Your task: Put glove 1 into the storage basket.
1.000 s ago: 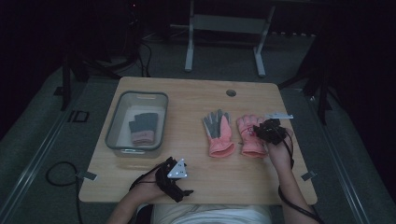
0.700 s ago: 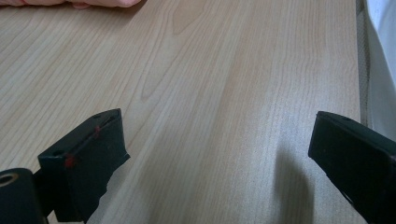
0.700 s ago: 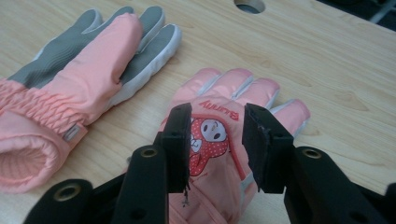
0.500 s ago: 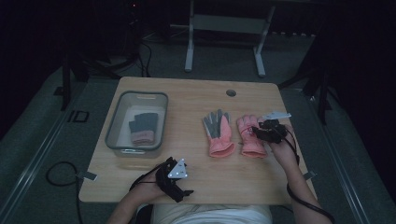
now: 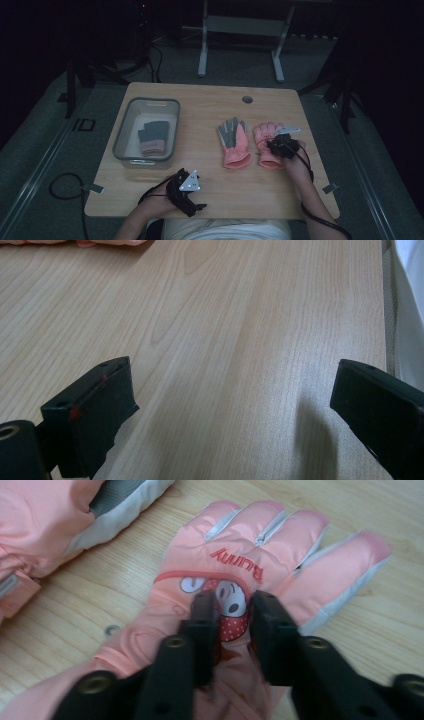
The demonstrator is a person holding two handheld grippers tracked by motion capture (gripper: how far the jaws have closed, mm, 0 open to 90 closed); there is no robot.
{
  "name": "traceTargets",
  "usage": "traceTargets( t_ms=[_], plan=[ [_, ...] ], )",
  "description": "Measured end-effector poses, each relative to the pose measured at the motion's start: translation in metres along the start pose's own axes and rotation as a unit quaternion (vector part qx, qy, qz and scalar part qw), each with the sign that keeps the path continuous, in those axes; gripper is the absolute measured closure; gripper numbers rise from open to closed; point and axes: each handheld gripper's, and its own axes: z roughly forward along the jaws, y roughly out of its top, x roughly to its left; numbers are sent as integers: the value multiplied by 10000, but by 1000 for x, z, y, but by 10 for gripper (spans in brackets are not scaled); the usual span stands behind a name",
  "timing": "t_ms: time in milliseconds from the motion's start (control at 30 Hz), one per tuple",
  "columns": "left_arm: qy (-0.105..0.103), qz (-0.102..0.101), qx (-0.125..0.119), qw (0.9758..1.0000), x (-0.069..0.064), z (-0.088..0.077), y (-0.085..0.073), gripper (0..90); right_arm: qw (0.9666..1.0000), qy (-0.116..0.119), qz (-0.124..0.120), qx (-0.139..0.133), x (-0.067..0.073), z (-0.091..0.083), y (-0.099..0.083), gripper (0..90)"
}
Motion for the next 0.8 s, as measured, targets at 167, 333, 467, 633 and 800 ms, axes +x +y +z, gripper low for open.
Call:
traceTargets(
  t_ms=[167,333,467,633,800],
  plan=[
    [16,39,30,10000,-1,0,1,36,9997,-34,243,-44,1,-5,6,851],
    [27,61,48,10000,-1,1,1,36,9986,-70,470,-249,-1,-29,25,859],
    [37,64,52,10000,-1,1,0,36,9964,-96,660,-532,3,-53,45,859],
    [42,60,47,10000,-2,1,0,36,9950,-90,623,-780,21,-71,71,859],
    [42,67,57,10000,-2,1,0,36,9939,58,574,-940,41,-77,93,859]
  ],
)
